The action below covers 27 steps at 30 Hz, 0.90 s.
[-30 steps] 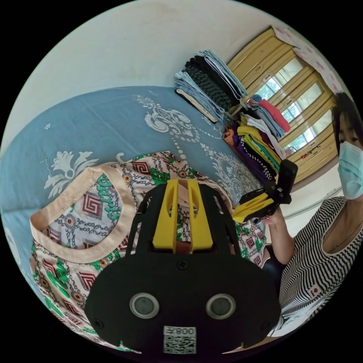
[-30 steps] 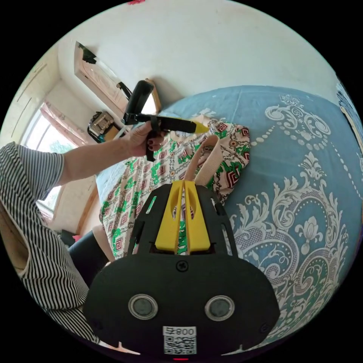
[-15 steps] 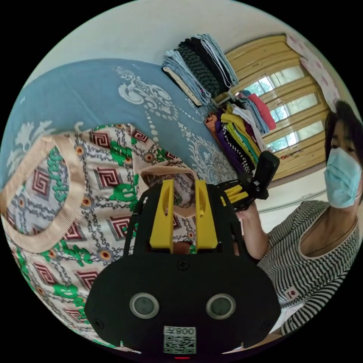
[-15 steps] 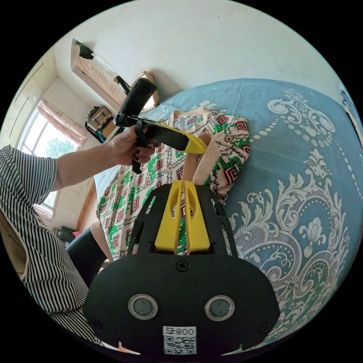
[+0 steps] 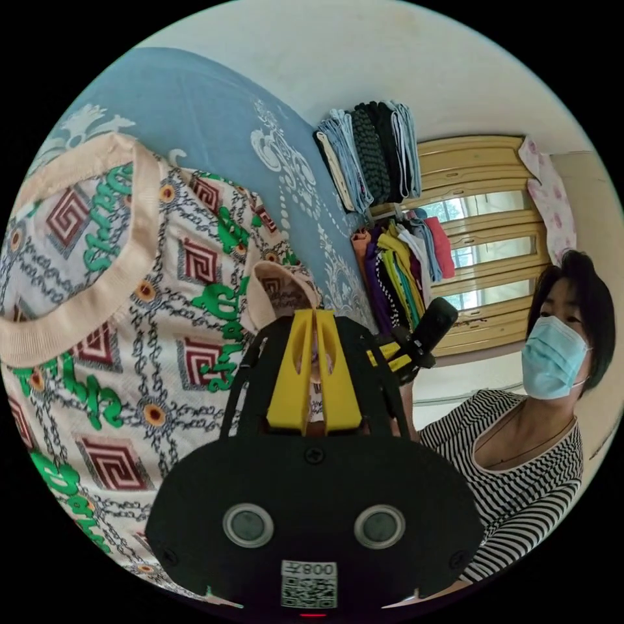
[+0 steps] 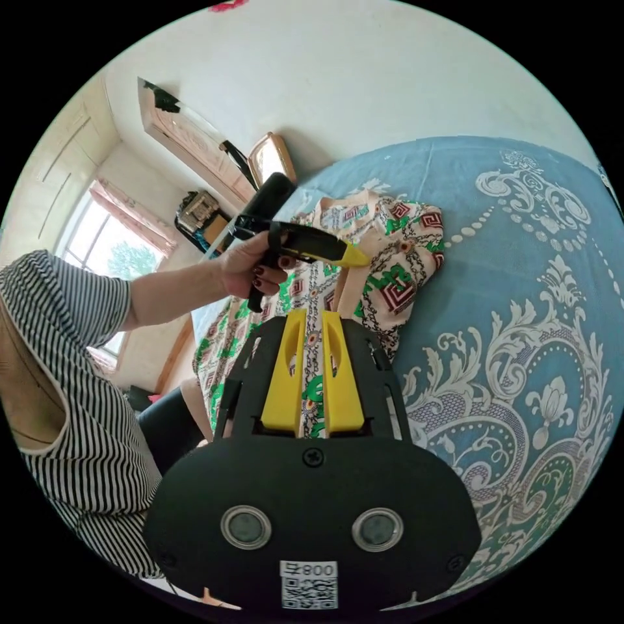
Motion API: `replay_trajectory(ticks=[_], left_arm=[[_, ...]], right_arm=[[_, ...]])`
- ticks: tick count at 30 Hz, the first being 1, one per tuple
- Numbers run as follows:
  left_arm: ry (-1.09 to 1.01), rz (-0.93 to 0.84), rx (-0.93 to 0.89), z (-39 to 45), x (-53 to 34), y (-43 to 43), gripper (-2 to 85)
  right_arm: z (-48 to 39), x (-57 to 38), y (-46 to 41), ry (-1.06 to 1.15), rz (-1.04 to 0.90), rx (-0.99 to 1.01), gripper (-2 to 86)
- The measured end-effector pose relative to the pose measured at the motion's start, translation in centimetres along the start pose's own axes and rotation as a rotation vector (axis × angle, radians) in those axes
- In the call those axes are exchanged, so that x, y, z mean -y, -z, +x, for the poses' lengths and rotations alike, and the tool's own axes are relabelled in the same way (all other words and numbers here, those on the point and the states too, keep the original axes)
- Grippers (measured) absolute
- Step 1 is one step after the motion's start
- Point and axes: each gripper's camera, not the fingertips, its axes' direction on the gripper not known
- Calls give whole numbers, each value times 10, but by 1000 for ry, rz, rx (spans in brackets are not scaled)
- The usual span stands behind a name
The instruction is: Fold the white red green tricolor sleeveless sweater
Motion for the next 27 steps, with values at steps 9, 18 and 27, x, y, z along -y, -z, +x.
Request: replay_trajectory(ticks=[9, 18, 27], left_arm=[[1, -25, 107, -6, -17, 7, 29], [-132, 120, 263, 22, 8, 41, 82], [-172, -72, 438, 15, 43, -3, 32]], right_arm=[[12, 5, -2, -114, 10, -179, 10], [16, 11, -15, -130, -74, -205, 1], [16, 14, -11, -133, -69, -195, 0]])
